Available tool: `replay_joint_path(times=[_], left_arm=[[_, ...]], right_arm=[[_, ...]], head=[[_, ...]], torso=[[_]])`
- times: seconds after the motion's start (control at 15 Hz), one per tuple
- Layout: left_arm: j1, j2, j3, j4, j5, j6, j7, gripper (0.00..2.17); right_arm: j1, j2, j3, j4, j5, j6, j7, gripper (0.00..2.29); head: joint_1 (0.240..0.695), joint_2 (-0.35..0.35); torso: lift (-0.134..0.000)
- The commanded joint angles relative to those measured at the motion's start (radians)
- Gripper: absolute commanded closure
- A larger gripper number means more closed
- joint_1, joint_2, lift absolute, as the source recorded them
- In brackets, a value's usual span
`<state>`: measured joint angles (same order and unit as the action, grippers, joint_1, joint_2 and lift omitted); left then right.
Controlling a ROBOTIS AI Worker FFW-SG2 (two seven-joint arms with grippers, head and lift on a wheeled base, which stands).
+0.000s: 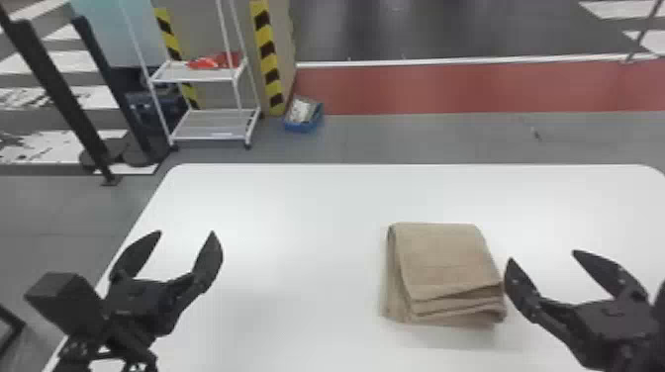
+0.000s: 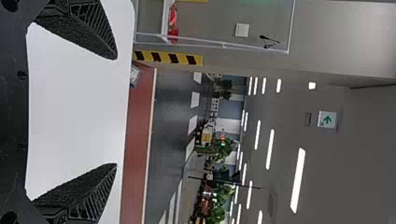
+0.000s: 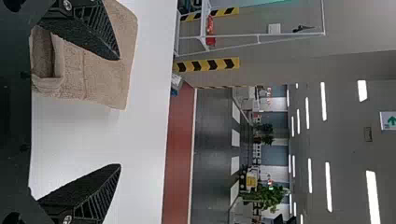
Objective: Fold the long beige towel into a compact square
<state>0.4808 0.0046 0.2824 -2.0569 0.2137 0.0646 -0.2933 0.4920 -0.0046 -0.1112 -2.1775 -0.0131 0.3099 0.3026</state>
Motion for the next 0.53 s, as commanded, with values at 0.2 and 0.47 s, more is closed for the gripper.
replay_joint_path(times=[0.2,0.47], left_arm=[[0.018,-0.007,-0.005,-0.002,-0.039,-0.001,0.006,0.06],[0.03,-0.007,-0.005,-0.009,-0.037,0.002,0.006,0.06]], right_arm=[[0.004,0.005,0.016,0.016,-0.016,-0.09,0.019,0.07],[0.005,0.005,0.022,0.018,-0.016,-0.09,0.021,0.07]], head=[[0.695,0.125],[0.695,0.138]], torso=[[-0.124],[-0.124]])
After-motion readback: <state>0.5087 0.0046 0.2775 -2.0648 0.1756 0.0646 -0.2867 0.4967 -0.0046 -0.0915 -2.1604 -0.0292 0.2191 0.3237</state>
